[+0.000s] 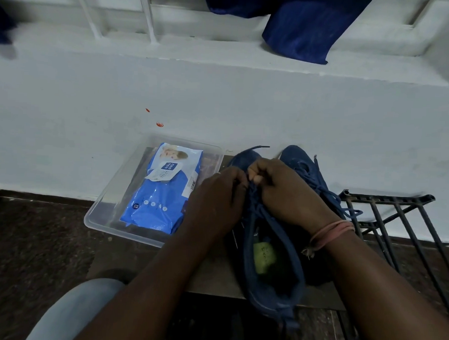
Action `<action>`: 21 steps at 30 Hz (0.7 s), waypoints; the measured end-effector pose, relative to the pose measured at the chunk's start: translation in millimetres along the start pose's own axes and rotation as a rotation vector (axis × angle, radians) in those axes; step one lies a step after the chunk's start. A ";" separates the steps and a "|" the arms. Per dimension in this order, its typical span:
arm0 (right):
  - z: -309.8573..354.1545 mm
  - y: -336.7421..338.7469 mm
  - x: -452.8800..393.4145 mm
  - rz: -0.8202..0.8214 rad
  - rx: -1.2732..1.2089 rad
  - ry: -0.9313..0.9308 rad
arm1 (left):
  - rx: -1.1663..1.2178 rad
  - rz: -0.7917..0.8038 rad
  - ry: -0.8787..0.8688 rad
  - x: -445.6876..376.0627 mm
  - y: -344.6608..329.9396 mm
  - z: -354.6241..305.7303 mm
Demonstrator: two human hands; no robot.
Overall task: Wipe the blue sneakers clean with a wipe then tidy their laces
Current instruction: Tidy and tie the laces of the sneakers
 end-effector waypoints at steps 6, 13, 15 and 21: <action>-7.7 -0.5 -1.3 -0.039 0.186 -0.054 | -0.117 0.052 0.018 0.0 -6.3 6.9; -16.4 9.7 -4.4 0.011 0.490 -0.098 | -0.081 0.062 0.050 -0.6 -6.0 9.2; -20.9 10.8 -6.1 0.010 0.523 -0.099 | -0.078 0.067 0.046 -1.2 -4.8 9.0; -7.9 10.1 -0.4 -0.048 0.557 0.001 | -0.097 0.079 0.002 -2.5 -10.7 5.2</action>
Point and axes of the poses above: each hand's wrist, its own x-axis away from the middle knuckle, its own y-axis out of the back of the hand, z = x × y, the point moved 9 cm from there along -x, towards the middle knuckle, and after that the axes turned 6 degrees about z, right-handed, at the moved point
